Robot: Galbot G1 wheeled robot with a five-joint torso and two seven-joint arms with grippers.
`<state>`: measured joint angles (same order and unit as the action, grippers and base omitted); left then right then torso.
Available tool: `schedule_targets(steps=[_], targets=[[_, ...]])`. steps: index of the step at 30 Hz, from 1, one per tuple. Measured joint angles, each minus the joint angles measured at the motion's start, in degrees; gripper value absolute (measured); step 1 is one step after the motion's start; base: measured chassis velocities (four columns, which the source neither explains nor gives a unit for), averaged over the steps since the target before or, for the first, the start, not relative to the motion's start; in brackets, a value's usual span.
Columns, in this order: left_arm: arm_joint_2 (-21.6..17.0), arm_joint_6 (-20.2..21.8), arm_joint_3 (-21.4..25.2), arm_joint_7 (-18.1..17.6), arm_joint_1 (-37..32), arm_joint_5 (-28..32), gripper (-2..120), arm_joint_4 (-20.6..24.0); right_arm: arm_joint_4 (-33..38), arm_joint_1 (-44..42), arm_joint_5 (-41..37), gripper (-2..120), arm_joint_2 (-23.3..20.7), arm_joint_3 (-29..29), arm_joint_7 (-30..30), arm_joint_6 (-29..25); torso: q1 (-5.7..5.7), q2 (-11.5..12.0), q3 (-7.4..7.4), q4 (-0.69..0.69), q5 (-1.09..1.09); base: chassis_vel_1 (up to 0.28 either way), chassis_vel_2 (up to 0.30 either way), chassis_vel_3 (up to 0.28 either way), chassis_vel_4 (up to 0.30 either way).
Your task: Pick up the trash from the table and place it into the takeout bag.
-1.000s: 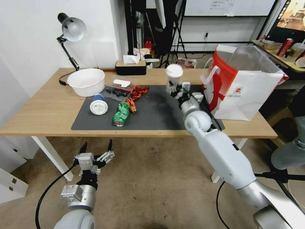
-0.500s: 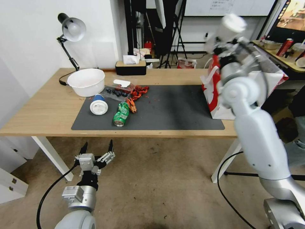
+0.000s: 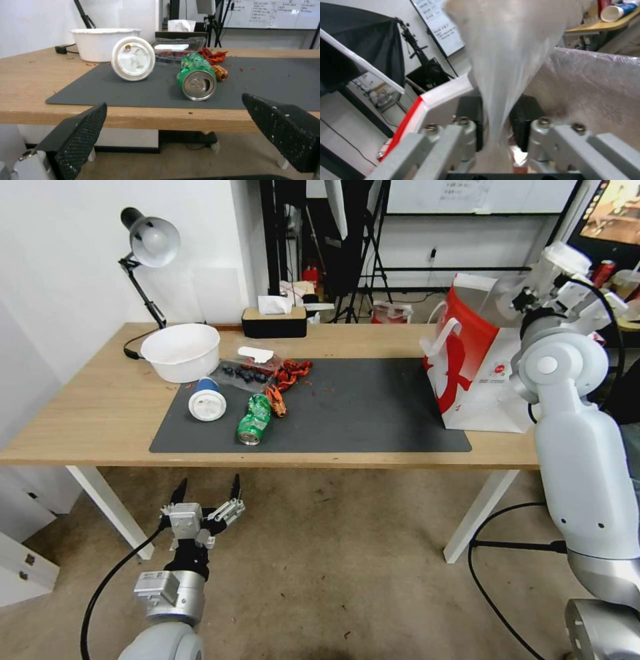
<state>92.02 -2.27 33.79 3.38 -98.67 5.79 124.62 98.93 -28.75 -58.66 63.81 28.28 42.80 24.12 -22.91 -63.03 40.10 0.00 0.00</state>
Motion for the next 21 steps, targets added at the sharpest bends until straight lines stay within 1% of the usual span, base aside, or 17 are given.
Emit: schedule_targets(steps=[2, 3, 4, 5, 6, 7, 8, 11, 12, 13, 15, 16, 18, 19, 20, 21], targets=[[0.0, 0.0, 0.0, 0.0, -0.2, -0.1, 100, 0.1, -0.1, 0.0, -0.5, 31, -0.2, 0.2, 0.7, 0.9, 0.0, 0.0, 0.0, 0.0, 0.0, 0.0, 0.0, 0.0, 0.0], [0.0, 0.0, 0.0, 0.0, -0.2, -0.1, 100, 0.1, -0.1, 0.0, -0.5, 31, -0.2, 0.2, 0.7, 0.9, 0.0, 0.0, 0.0, 0.0, 0.0, 0.0, 0.0, 0.0, 0.0], [0.0, 0.0, 0.0, 0.0, -0.2, -0.1, 100, 0.1, -0.1, 0.0, -0.6, 35, -0.3, 0.2, 0.8, 1.1, 0.0, 0.0, 0.0, 0.0, 0.0, 0.0, 0.0, 0.0, 0.0], [0.0, -0.1, 0.0, 0.0, -0.3, -0.1, 100, 0.1, -0.1, 0.0, -0.7, 41, -0.4, 0.3, 0.9, 1.2, -0.01, 0.0, 0.0, 0.0, 0.0, 0.0, 0.0, 0.0, 0.0], [0.0, -0.2, 0.0, 0.0, -0.4, -0.2, 100, 0.1, -0.1, 0.1, -0.9, 44, -0.6, 0.3, 0.9, 1.3, 0.0, 0.0, 0.0, 0.0, 0.0, 0.0, 0.0, 0.0, 0.0], [0.1, -0.2, 0.0, 0.1, -0.4, -0.3, 100, 0.2, -0.1, 0.2, -1.1, 51, -0.7, 0.3, 1.0, 1.5, 0.0, 0.0, 0.0, 0.0, -0.01, 0.0, 0.0, 0.0, 0.0], [0.1, -0.2, 0.0, 0.1, -0.4, -0.3, 100, 0.2, -0.1, 0.2, -1.1, 51, -0.7, 0.3, 1.0, 1.5, 0.0, 0.0, 0.0, 0.0, -0.01, 0.0, 0.0, 0.0, 0.0], [0.1, -0.2, -0.1, 0.1, -0.5, -0.3, 100, 0.5, 0.3, 0.5, -1.5, 63, -0.9, 0.3, 1.2, 1.5, -0.01, 0.0, 0.0, 0.0, 0.0, 0.0, 0.0, 0.0, 0.0], [0.1, -0.2, -0.1, 0.1, -0.5, -0.3, 100, 0.5, 0.3, 0.5, -1.5, 63, -0.9, 0.3, 1.2, 1.5, -0.01, 0.0, 0.0, 0.0, 0.0, 0.0, 0.0, 0.0, 0.0], [0.1, -0.2, -0.1, 0.1, -0.6, -0.4, 100, 0.6, 0.6, 0.5, -1.8, 68, -0.9, 0.2, 0.9, 1.2, -0.01, 0.0, 0.0, 0.0, 0.0, 0.0, 0.0, 0.0, 0.0], [0.1, -0.3, -0.1, 0.1, -0.7, -0.4, 100, 0.7, 1.7, 0.4, -3.0, 78, -1.0, 0.1, -1.6, -1.9, -0.01, 0.0, 0.0, 0.0, 0.0, 0.0, 0.0, 0.0, 0.0], [0.1, -0.3, -0.1, 0.1, -0.7, -0.4, 100, 0.7, 1.7, 0.4, -3.0, 78, -1.0, 0.1, -1.6, -1.9, -0.01, 0.0, 0.0, 0.0, 0.0, 0.0, 0.0, 0.0, 0.0], [0.1, -0.3, -0.1, 0.1, -0.7, -0.4, 100, 0.9, 3.8, -0.7, -4.6, 89, -1.2, 0.3, -7.6, -6.3, -0.02, 0.0, 0.0, 0.0, -0.01, 0.0, 0.0, 0.0, 0.0], [0.1, -0.3, -0.1, 0.1, -0.7, -0.4, 100, 0.9, 4.3, -1.2, -4.8, 91, -1.3, 0.3, -8.9, -7.2, -0.01, 0.0, 0.0, 0.01, -0.02, 0.0, 0.0, 0.0, 0.0], [0.1, -0.3, -0.1, 0.1, -0.7, -0.4, 100, 0.9, 4.3, -1.2, -4.8, 91, -1.3, 0.3, -8.9, -7.2, -0.01, 0.0, 0.0, 0.01, -0.02, 0.0, 0.0, 0.0, 0.0], [0.1, -0.3, -0.1, 0.1, -0.7, -0.4, 100, 1.0, 5.4, -2.0, -5.1, 94, -1.5, 0.3, -11.4, -8.5, -0.01, 0.0, 0.0, -0.01, -0.01, 0.0, 0.0, 0.0, 0.0]])
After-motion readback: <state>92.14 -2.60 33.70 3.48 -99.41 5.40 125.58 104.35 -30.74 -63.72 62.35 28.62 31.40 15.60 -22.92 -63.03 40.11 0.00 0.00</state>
